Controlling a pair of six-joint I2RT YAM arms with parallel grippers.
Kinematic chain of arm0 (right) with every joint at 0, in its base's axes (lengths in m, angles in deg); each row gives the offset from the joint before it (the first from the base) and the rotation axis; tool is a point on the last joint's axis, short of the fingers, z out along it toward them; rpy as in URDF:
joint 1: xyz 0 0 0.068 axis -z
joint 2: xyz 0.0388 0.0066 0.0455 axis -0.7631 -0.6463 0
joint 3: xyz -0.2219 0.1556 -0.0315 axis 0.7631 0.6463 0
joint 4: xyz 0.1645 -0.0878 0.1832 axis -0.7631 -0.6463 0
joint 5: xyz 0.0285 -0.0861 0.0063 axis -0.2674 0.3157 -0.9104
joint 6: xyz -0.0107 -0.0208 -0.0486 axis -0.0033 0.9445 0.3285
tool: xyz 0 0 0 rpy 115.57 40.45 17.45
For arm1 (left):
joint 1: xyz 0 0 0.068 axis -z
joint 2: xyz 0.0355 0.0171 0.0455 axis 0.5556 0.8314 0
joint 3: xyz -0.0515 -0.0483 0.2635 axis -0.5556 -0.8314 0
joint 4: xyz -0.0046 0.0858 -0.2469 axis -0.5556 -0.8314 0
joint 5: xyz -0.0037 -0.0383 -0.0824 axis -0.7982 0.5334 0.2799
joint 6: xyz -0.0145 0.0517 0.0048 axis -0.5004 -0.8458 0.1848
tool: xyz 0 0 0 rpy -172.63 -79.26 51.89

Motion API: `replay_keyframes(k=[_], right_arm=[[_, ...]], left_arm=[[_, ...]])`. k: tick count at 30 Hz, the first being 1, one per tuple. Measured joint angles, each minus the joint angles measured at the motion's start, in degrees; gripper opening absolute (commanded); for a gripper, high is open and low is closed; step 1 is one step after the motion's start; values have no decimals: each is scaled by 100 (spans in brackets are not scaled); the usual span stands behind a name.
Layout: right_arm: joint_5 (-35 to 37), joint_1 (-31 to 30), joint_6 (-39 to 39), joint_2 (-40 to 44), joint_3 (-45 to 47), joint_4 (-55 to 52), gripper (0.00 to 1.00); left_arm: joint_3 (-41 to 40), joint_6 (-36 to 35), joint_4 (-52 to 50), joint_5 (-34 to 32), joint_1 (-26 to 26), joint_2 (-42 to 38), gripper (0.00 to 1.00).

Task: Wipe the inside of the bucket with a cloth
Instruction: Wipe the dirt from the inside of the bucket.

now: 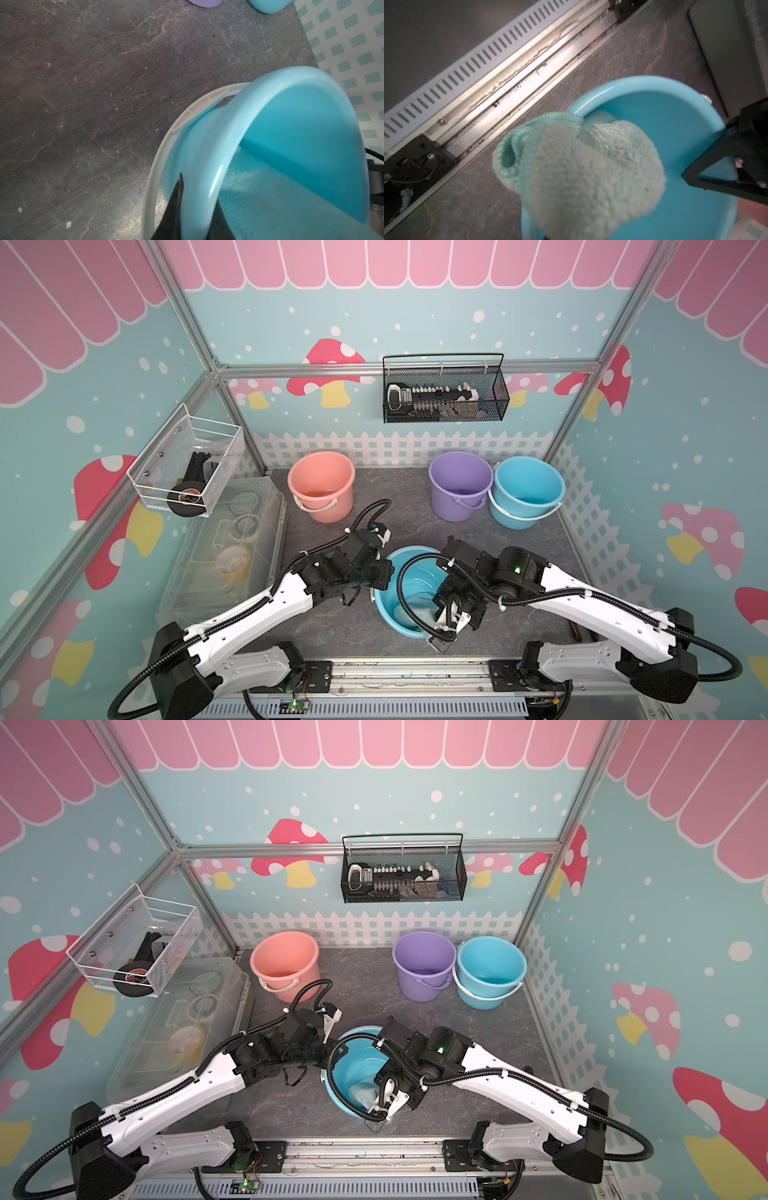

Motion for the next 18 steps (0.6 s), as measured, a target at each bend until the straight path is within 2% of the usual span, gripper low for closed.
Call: replay_keyframes(k=[5, 11, 15, 18], right_arm=[[-221, -125, -245, -131, 271, 1012, 0], [-28, -144, -369, -546, 304, 2304, 0], [280, -59, -199, -706, 280, 2699, 0], [407, 258, 46, -807, 120, 2677, 0]], left_arm=[[0, 7, -4, -2, 0, 0, 0], [0, 7, -2, 0, 0, 0, 0], [0, 7, -2, 2, 0, 0, 0], [0, 7, 7, 7, 0, 0, 0]])
